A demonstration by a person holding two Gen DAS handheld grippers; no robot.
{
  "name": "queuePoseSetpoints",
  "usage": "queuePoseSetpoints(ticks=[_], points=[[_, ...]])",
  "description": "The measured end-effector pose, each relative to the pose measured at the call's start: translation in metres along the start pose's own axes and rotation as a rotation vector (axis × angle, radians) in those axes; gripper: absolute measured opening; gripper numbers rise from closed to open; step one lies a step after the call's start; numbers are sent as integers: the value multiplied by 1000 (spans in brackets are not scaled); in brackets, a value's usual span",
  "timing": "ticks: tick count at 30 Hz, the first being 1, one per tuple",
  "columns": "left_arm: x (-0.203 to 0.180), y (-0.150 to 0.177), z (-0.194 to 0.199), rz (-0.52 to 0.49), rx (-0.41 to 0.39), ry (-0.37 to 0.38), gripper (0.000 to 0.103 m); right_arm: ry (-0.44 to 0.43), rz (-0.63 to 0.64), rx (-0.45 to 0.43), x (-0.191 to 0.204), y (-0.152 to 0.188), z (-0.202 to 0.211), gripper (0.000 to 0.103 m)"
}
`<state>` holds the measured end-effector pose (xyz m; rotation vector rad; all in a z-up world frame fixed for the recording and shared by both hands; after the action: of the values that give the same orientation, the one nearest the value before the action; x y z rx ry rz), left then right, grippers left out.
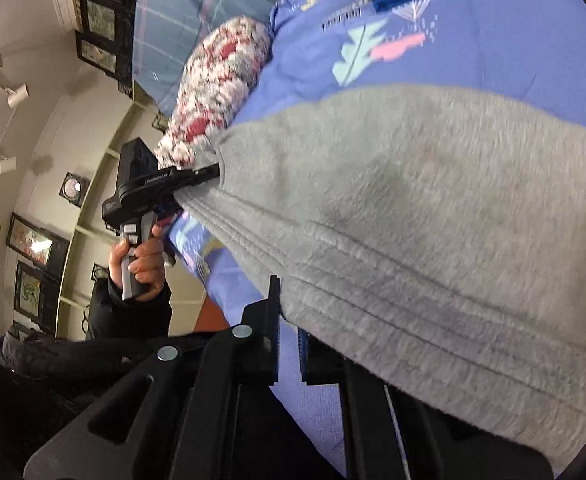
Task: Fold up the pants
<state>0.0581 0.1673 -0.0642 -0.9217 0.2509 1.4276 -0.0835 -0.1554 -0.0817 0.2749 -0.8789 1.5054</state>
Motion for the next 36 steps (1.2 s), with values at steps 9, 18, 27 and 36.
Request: queuePoseSetpoints(ticks=[9, 18, 27, 36], points=[[-2, 0, 13, -72, -38, 37, 18, -88, 85, -104, 25, -2, 20, 8], [19, 15, -5, -86, -3, -73, 26, 92, 76, 74, -7, 13, -21, 5], [15, 30, 50, -76, -12, 16, 63, 122, 135, -6, 2, 12, 10, 47], [-87, 39, 68, -328, -69, 215, 86, 405, -190, -430, -87, 21, 200, 74]])
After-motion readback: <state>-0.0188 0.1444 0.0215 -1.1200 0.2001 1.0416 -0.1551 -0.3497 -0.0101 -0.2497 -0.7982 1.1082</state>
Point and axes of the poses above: each gripper's, at about its wrist camera, not at the fingertips, and z roughly against the way its jaws point, x to its left, y to its underside, the point moved 5 cm from there along -z, roughly the way its jaws point, and after that the axes turned 9 degrees about y, right-handed, at the moved point
